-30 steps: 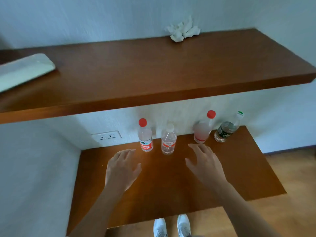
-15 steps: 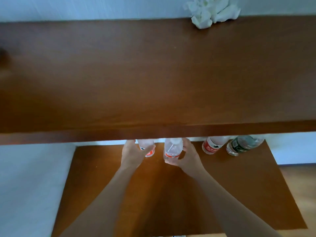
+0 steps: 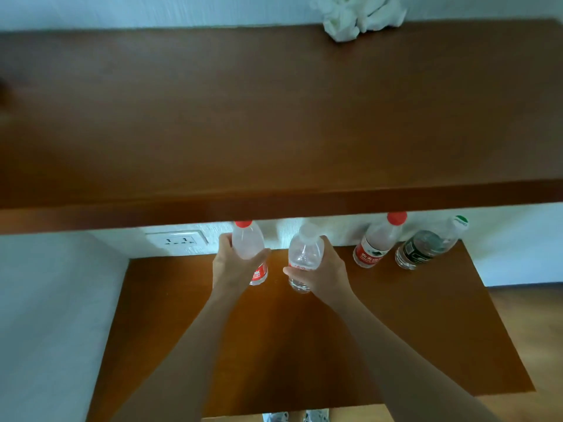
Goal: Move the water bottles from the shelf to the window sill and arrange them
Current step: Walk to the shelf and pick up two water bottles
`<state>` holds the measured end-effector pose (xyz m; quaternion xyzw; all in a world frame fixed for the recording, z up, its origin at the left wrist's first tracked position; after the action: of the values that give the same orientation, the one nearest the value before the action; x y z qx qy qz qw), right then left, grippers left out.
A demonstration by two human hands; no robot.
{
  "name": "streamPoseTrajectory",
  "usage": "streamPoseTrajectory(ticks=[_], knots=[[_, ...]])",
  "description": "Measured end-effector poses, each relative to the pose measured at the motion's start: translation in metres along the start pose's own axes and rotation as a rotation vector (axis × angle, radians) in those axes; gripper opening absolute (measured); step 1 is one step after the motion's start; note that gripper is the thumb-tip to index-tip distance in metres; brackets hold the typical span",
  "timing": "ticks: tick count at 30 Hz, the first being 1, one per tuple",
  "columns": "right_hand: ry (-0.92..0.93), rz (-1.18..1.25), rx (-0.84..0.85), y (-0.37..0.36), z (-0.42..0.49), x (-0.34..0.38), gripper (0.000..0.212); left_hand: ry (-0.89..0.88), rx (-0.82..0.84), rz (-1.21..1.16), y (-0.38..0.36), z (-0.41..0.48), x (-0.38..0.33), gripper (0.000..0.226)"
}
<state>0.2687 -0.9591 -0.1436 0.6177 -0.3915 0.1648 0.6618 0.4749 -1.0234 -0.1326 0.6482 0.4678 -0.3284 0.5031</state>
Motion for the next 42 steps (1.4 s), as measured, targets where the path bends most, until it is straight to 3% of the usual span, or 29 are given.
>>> streamPoseTrajectory(ticks=[2, 6, 15, 21, 26, 29, 35, 42], knots=[[0.033, -0.037, -0.126, 0.017, -0.009, 0.014, 0.075, -0.033, 0.006, -0.023, 0.003, -0.006, 0.002, 0.068], [0.068, 0.005, -0.202, 0.038, -0.015, 0.034, 0.078, -0.068, 0.010, -0.087, 0.010, -0.028, -0.010, 0.064], [0.041, 0.190, -0.156, 0.063, -0.041, 0.084, 0.068, -0.115, -0.096, -0.216, 0.056, -0.081, -0.038, 0.064], [0.081, 0.254, -0.102, 0.042, -0.056, 0.113, 0.080, -0.149, -0.179, -0.242, 0.097, -0.104, -0.039, 0.065], [0.139, 0.344, 0.022, 0.014, -0.065, 0.142, 0.082, -0.211, -0.259, -0.255, 0.138, -0.126, -0.034, 0.061], [0.182, 0.379, 0.121, -0.006, -0.071, 0.159, 0.079, -0.196, -0.342, -0.259, 0.160, -0.141, -0.022, 0.072], [0.394, 0.366, 0.383, -0.043, -0.104, 0.198, 0.061, -0.167, -0.580, -0.325, 0.193, -0.193, 0.003, 0.070], [0.613, 0.388, 0.695, -0.082, -0.180, 0.232, 0.068, -0.085, -0.937, -0.369, 0.220, -0.300, 0.039, 0.069]])
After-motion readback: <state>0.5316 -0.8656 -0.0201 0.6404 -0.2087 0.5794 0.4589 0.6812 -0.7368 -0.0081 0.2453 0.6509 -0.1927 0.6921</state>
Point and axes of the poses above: each hand's wrist, its own z-axis towards the middle knuckle, its own y-axis out of the back of the hand, x = y × z, the point moved 8 cm from there along z, towards the middle knuckle, and after that the axes turned 9 degrees about -z, right-handed, at the moved point
